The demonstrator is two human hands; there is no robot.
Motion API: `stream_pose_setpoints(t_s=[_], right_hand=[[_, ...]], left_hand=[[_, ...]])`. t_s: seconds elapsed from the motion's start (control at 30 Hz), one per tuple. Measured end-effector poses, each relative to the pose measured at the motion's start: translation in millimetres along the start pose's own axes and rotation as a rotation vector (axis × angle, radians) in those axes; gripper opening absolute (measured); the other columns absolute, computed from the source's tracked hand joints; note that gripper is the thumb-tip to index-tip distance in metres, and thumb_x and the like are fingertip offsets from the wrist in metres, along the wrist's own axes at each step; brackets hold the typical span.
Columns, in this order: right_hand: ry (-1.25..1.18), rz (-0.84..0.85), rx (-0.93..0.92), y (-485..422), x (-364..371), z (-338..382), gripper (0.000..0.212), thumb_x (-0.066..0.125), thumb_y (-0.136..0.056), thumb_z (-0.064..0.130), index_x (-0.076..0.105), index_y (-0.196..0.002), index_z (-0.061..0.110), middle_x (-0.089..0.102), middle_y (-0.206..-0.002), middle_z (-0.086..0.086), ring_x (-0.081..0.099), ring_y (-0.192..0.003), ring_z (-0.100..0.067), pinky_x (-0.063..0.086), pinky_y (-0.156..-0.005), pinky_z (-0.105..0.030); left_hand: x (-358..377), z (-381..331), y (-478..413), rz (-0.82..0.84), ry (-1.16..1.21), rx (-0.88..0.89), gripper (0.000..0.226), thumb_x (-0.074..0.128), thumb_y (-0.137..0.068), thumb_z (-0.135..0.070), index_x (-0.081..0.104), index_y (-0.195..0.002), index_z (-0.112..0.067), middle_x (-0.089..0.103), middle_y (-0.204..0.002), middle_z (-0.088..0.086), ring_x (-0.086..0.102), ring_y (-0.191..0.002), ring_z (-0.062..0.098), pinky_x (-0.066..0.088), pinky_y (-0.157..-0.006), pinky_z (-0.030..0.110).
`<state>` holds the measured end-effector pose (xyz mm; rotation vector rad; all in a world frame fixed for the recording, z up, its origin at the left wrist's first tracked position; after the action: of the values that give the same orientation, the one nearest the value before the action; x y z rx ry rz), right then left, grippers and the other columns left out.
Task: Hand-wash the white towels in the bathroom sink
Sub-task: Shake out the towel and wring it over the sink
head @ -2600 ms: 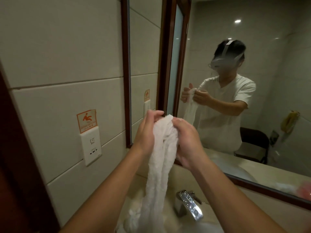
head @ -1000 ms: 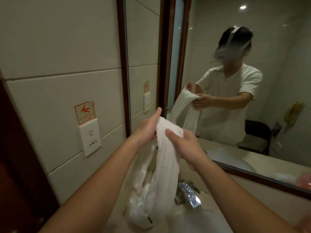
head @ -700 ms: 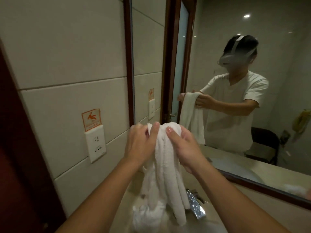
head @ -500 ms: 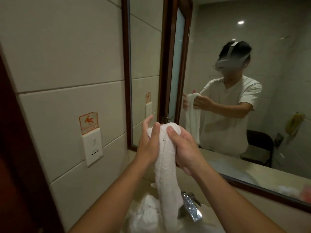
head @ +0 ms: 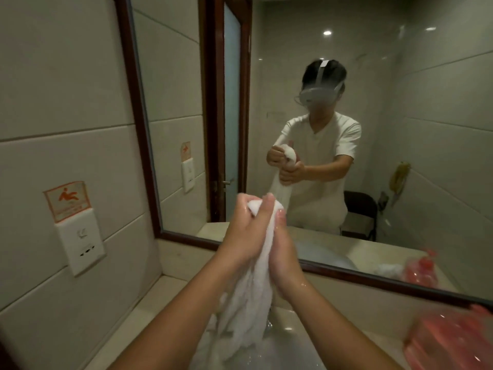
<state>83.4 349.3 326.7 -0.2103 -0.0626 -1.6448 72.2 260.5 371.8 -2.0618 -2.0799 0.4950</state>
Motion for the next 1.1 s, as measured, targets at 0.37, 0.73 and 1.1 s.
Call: stream_pose_setpoints(t_s=[0.37,0.73,1.1], right_hand=[[0.128,0.001,0.101,-22.5,-104.3,-10.6,0.046,0.04,-0.112,0.048,0.061,-0.131,0.011,0.067,-0.115,0.0,0.065,-0.106,-0.019,0.053,-0.094,-0.034],[-0.29,0.141,0.734,37.4,-126.4,-93.1,0.103,0.042,-0.08,0.096,0.05,-0.146,0.017,0.07,-0.124,-0.026,0.073,-0.108,-0.043,0.062,-0.09,-0.056],[-0.535,-0.258,0.733,-0.1,-81.5,-197.7,0.099,0.097,-0.067,0.05,0.044,-0.149,0.03,0.073,-0.12,-0.023,0.075,-0.101,-0.046,0.058,-0.091,-0.067]], left_hand=[[89.4,25.1,-0.5,0.016,0.094,-0.088,0.038,0.086,-0.076,-0.042,0.066,-0.095,-0.016,0.075,-0.099,0.01,0.074,-0.094,0.027,0.059,-0.085,0.044],[125.5,40.9,25.3,-0.464,-0.043,-0.065,0.029,0.079,-0.09,-0.042,0.061,-0.089,-0.021,0.063,-0.086,-0.009,0.059,-0.079,0.004,0.042,-0.062,0.012],[5.7,82.7,74.9,-0.277,0.325,-0.102,0.017,0.077,-0.072,-0.031,0.062,-0.068,-0.024,0.055,-0.075,0.014,0.057,-0.069,0.026,0.045,-0.065,0.036]])
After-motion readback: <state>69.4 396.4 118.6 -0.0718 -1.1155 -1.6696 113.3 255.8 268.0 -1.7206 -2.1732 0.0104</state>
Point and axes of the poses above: each hand's wrist, its own y-axis away from the middle knuckle, its own x-axis out of the palm, z = x × y, the point moved 5 cm from there along -y, towards the middle knuckle
